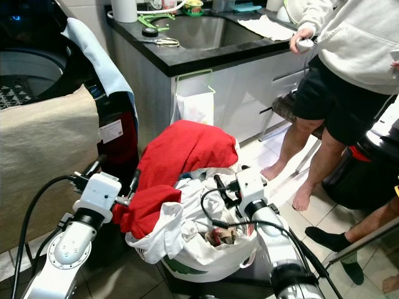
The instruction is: Clothes washing
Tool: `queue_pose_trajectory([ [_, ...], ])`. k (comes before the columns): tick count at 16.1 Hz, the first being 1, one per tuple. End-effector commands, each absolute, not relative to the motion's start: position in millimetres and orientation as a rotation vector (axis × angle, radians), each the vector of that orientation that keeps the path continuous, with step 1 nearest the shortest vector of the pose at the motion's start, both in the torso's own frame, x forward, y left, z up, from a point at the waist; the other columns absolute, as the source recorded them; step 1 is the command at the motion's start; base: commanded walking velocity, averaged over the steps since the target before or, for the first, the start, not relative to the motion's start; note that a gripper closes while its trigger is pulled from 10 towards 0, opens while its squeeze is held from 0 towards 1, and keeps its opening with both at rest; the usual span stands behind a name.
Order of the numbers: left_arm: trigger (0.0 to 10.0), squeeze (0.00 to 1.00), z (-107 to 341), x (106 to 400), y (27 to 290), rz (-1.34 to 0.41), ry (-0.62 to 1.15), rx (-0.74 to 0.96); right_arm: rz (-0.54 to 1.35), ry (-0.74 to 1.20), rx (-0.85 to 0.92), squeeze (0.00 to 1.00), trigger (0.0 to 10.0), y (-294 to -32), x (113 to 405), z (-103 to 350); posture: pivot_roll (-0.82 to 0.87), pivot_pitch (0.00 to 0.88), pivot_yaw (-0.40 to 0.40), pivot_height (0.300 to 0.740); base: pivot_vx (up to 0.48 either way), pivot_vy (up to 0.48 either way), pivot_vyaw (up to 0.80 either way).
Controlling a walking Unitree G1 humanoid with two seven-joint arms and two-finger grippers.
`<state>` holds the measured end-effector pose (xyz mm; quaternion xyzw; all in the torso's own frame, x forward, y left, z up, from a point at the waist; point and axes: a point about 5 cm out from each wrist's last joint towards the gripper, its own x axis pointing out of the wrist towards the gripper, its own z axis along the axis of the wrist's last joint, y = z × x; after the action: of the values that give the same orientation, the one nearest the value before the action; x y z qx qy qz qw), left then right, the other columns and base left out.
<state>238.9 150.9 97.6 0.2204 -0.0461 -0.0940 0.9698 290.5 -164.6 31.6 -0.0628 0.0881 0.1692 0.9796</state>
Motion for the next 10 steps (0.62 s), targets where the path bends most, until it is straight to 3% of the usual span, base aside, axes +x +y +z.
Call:
queue_pose_trajectory([
  [1,10.0,0.00,102.5,237.7,148.1,-0.181,-0.120,0.442,0.331,0.228,-0.085,0.00,10.0,-169.3,291.4,26.2,0.12,0.000,-0.107,0.740,0.000,0.000,0.00],
  [6,10.0,0.00,102.7,237.9,138.0,-0.168,-0.132,0.418,0.280,0.544,-0.184,0.00,10.0,-195.6,276.0,-10.4,0.10,0.000,-0.127,0.740,0.000,0.000,0.00],
  [9,10.0,0.00,107.8,234.6,138.5,-0.158,-0.143,0.418,0.201,0.631,-0.184,0.00,10.0,-206.0,271.5,-18.0,0.13,0.000,-0.139,0.740,0.000,0.000,0.00],
  [10,10.0,0.00,109.3,231.3,142.2,-0.145,-0.141,0.422,0.206,0.609,-0.258,0.00,10.0,-208.1,272.4,-16.3,0.14,0.000,-0.142,0.740,0.000,0.000,0.00],
])
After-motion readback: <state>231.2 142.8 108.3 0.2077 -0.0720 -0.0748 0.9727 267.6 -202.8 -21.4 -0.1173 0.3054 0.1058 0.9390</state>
